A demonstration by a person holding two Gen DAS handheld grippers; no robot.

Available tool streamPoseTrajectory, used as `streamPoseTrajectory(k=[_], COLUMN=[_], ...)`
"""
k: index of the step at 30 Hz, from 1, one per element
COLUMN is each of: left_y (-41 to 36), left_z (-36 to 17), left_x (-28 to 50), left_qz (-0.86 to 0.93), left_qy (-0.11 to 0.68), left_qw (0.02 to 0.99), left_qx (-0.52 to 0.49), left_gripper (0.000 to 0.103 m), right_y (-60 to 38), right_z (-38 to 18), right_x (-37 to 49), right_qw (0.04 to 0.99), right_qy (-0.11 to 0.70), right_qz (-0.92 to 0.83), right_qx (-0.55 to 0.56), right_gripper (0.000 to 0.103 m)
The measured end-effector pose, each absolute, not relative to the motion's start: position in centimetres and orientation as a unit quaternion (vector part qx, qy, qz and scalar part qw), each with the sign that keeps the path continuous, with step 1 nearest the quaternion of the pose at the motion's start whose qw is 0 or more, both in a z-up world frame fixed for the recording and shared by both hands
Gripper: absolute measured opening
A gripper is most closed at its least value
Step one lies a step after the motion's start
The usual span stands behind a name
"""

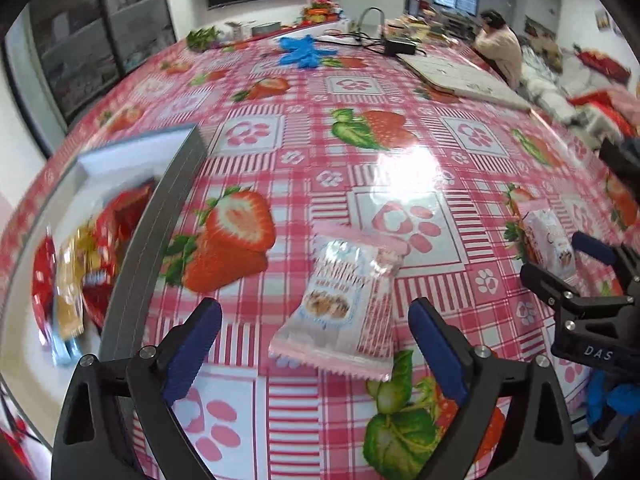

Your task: Organize snacks

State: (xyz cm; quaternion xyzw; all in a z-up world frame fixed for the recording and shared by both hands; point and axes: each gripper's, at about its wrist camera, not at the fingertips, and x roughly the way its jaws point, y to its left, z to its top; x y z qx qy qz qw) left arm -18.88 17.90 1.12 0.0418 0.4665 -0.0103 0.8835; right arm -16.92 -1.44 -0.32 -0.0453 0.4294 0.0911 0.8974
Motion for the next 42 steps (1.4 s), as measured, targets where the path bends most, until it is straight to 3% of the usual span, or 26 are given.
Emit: streamPoseTrajectory(k=[3,6,18,42], left_y=[17.0,17.0,17.5,17.4], left_z=[0.7,0.0,-0.5,-0.4], left_x=[-17.7,-17.1,-17.8,-18.0], left_qz=[-0.011,-0.019,-0.037,-0.041], left_qy=[0.475,0.478,0.432,0.426], left_qw=[0.877,0.877,0.901,0.904], left_qx=[0.067,0.051,0.020,0.019], left_gripper=[0.096,0.103,0.103,0.103], right_y=[-1.5,-1.4,-1.4,-1.5], right_z=[-0.3,-0.3,-0.3,-0.3], right_x=[-16.9,-16.9,-16.9,-16.9], right_qw=[0.898,0.899,0.899,0.899], right_qy=[0.429,0.427,0.426,0.426], right_qz=[0.091,0.091,0.091,0.093], right_qx=[-0.045,-0.045,-0.046,-0.047], right_gripper=[0.103,0.103,0.103,0.103])
